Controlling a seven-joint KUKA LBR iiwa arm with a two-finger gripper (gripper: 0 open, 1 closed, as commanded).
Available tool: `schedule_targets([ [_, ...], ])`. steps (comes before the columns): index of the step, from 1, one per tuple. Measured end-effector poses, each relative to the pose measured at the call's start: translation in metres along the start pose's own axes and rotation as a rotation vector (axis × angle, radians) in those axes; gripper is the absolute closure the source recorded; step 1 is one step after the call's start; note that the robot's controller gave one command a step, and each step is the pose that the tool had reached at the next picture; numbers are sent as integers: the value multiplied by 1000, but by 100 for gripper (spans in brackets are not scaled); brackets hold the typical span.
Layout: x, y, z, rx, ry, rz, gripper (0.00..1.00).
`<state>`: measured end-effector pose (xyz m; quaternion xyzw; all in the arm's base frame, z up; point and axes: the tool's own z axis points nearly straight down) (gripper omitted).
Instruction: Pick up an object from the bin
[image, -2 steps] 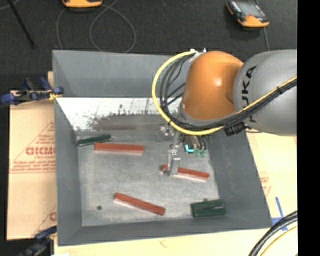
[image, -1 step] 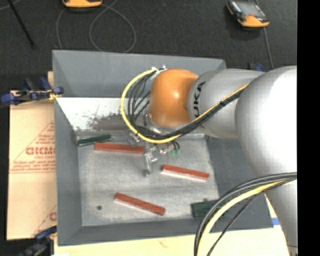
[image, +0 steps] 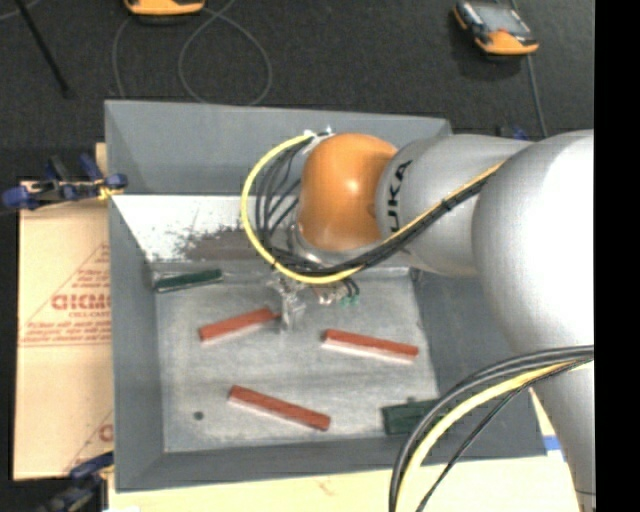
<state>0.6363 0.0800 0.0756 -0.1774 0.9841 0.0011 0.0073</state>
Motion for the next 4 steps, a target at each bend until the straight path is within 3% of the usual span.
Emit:
schedule_targets([
  [1, 2, 1, 4, -2, 7, 0, 0],
  [2, 22, -43, 3, 0, 10, -402, 0],
  [3, 20, -42, 0, -2, 3, -399, 100],
  [4, 22, -42, 3, -4, 9, -398, 0],
])
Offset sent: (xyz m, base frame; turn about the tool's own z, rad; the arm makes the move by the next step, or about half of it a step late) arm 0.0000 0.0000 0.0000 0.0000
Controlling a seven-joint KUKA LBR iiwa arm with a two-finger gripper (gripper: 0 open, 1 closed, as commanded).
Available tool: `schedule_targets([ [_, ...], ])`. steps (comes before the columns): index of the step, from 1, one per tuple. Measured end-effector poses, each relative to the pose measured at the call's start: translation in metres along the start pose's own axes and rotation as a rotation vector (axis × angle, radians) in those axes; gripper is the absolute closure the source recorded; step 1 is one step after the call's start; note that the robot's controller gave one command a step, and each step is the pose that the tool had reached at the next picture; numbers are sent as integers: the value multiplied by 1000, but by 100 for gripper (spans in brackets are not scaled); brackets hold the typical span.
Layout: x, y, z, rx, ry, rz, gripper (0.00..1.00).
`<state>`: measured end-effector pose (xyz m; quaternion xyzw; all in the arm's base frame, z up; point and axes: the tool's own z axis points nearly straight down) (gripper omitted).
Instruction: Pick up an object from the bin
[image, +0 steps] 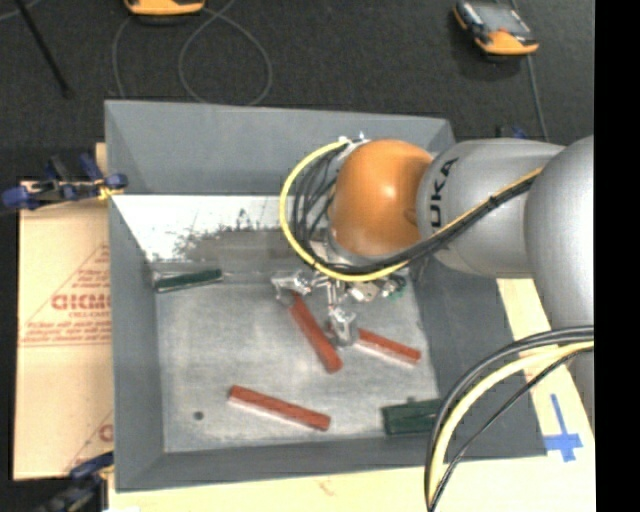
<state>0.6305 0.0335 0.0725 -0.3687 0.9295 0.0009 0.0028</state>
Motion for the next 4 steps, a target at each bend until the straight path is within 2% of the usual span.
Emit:
schedule_targets([
  [1, -19, -5, 1, 2, 2, -20, 0],
  [2, -41, 6, 1, 4, 1, -54, 0],
  [3, -44, 11, -3, 5, -1, -461, 0],
  [4, -44, 12, -3, 2, -4, -457, 100],
])
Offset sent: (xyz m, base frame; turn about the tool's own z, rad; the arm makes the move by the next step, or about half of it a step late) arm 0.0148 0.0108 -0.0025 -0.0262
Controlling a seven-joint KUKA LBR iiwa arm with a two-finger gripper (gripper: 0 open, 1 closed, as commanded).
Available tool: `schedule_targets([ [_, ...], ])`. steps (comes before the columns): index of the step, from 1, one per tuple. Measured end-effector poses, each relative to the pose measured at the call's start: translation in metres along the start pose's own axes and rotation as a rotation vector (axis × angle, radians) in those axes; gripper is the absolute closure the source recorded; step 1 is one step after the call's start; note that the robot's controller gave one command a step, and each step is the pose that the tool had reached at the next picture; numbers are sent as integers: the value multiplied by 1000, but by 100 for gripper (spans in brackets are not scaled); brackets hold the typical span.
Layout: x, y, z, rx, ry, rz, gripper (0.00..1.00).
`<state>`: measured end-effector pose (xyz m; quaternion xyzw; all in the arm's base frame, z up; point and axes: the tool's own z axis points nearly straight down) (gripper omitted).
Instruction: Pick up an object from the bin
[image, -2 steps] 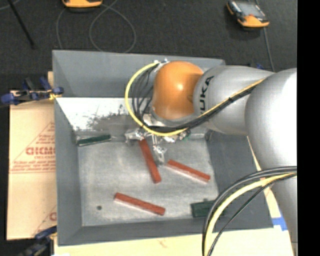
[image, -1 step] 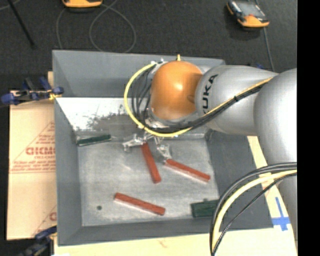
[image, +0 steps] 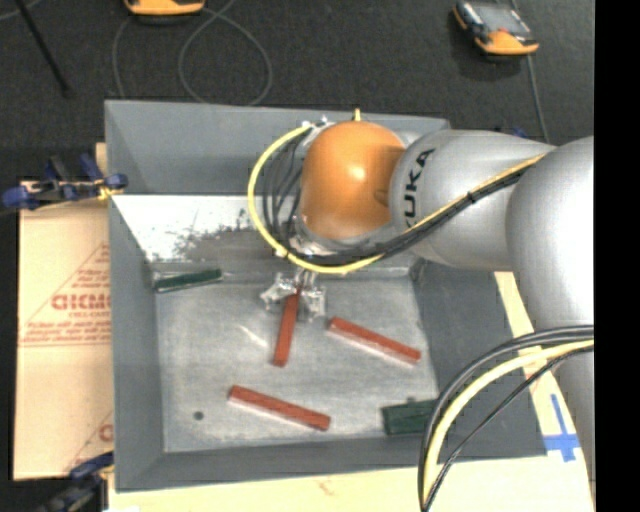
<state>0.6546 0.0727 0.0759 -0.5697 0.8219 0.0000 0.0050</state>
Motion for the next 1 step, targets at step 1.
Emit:
schedule_targets([
  [1, 0, 24, -164, 6, 2, -5, 100],
])
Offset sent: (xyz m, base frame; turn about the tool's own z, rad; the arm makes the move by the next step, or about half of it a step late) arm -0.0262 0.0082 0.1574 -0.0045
